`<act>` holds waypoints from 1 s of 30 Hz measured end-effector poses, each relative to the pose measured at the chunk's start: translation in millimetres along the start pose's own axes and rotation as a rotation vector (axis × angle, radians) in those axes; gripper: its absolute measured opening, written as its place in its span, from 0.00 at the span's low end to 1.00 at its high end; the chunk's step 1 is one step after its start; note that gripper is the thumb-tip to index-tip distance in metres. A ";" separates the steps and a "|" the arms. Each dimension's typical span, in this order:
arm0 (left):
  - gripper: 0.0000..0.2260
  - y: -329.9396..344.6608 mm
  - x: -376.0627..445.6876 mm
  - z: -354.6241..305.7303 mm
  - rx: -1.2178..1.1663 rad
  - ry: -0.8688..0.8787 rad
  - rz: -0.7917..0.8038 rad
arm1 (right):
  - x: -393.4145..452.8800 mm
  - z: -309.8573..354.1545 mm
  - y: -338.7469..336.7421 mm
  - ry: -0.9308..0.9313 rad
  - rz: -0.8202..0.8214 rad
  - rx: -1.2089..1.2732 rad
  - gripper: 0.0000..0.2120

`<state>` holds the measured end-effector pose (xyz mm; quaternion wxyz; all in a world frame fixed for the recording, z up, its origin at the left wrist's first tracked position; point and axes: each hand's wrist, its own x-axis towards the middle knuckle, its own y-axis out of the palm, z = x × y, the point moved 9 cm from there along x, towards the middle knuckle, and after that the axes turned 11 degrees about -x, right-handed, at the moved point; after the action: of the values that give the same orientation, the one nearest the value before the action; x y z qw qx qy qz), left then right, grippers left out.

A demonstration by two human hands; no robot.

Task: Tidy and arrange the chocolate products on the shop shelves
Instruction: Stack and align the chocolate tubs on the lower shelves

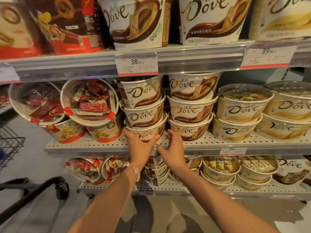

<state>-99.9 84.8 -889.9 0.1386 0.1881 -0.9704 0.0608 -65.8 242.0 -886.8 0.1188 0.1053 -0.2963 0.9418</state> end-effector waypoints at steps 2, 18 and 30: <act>0.53 -8.6 2.2 1.0 -0.019 0.016 0.039 | 10.3 6.1 8.8 -0.010 0.050 -0.020 0.40; 0.52 -21.6 7.3 -42.6 0.051 0.220 0.017 | 33.7 16.5 27.6 -0.020 0.057 0.126 0.51; 0.53 -25.4 11.7 -44.0 0.037 0.216 0.050 | 33.7 13.6 29.8 -0.006 0.016 0.027 0.50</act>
<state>-89.7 64.9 -842.8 0.2374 0.1587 -0.9529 0.1020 -104.6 215.8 -882.6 0.1092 0.1073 -0.2844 0.9464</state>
